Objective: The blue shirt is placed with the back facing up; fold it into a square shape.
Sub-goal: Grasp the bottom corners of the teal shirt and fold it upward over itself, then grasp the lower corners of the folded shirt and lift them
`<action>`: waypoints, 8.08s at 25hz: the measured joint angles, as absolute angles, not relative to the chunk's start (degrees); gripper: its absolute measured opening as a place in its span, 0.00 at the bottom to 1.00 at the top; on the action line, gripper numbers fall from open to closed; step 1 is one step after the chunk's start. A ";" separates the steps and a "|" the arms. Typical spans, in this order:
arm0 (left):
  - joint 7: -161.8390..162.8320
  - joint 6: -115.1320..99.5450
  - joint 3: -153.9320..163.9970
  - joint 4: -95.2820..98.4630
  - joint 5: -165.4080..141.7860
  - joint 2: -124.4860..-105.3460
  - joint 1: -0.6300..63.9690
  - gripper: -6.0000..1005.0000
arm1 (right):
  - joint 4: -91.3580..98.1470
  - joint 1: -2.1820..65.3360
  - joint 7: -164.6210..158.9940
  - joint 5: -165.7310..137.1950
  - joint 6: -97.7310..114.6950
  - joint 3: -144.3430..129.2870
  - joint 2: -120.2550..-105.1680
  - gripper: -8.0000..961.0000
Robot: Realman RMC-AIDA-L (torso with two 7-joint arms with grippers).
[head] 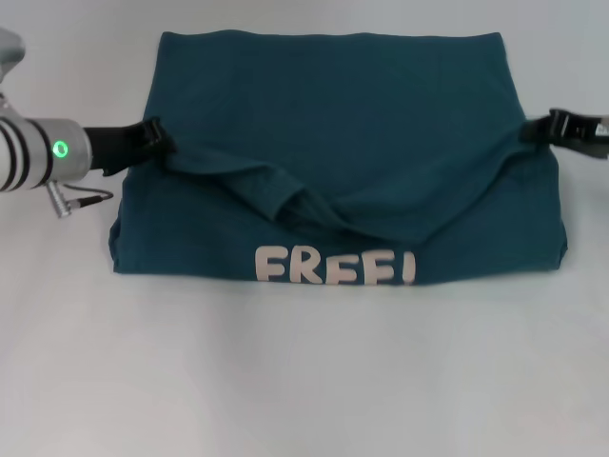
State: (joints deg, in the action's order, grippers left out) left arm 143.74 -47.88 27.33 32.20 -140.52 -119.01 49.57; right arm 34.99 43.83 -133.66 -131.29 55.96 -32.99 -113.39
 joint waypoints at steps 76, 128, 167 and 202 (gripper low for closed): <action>140.69 -54.72 37.37 43.49 -124.44 -119.61 34.60 0.79 | 34.84 27.80 -127.32 -108.09 80.87 -36.73 -110.50 0.60; 125.94 -47.83 41.46 37.78 -124.39 -120.77 35.54 0.08 | 32.22 27.91 -127.18 -114.87 84.81 -31.29 -106.84 0.57; 131.75 -51.05 41.48 41.47 -124.19 -121.23 36.39 0.05 | 34.32 40.87 -133.24 -140.12 55.51 -46.70 -111.43 0.56; 131.75 -50.98 41.48 41.43 -124.19 -121.63 35.94 0.05 | 32.40 41.34 -133.99 -140.48 50.02 -47.69 -113.13 0.45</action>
